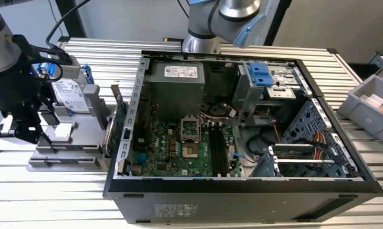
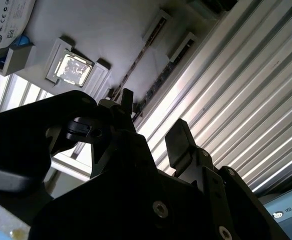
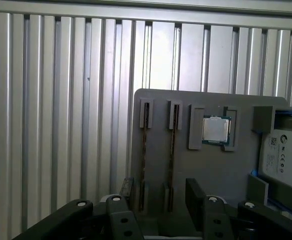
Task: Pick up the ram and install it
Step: 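Pick up the ram and move it above insertion slot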
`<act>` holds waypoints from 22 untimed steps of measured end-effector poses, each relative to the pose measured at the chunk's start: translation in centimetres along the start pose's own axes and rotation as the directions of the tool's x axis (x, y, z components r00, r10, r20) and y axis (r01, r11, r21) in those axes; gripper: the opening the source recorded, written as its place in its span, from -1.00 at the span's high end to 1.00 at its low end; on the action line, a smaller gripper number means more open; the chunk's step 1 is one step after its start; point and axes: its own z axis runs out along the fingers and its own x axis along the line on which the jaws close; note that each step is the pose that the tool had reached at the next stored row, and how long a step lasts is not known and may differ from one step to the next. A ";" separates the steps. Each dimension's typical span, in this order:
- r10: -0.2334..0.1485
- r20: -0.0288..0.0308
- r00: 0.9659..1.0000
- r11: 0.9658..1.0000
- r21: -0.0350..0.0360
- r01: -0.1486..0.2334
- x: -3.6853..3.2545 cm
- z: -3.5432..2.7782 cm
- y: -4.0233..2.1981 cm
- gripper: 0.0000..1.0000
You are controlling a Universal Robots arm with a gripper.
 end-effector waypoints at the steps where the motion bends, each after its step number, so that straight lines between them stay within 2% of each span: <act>1: 0.000 0.000 1.000 1.000 0.001 0.000 0.00 0.04 0.00 -1.00; 11: 0.007 0.000 1.000 1.000 0.001 -0.007 0.01 0.62 0.00 -1.00; 14: 0.022 0.000 1.000 1.000 0.001 -0.022 0.02 0.86 -0.01 -1.00; 15: 0.055 0.001 0.999 0.999 0.002 -0.055 0.02 1.42 0.00 -1.00; 22: 0.079 0.001 0.997 0.997 0.003 -0.079 0.03 1.98 0.01 -1.00</act>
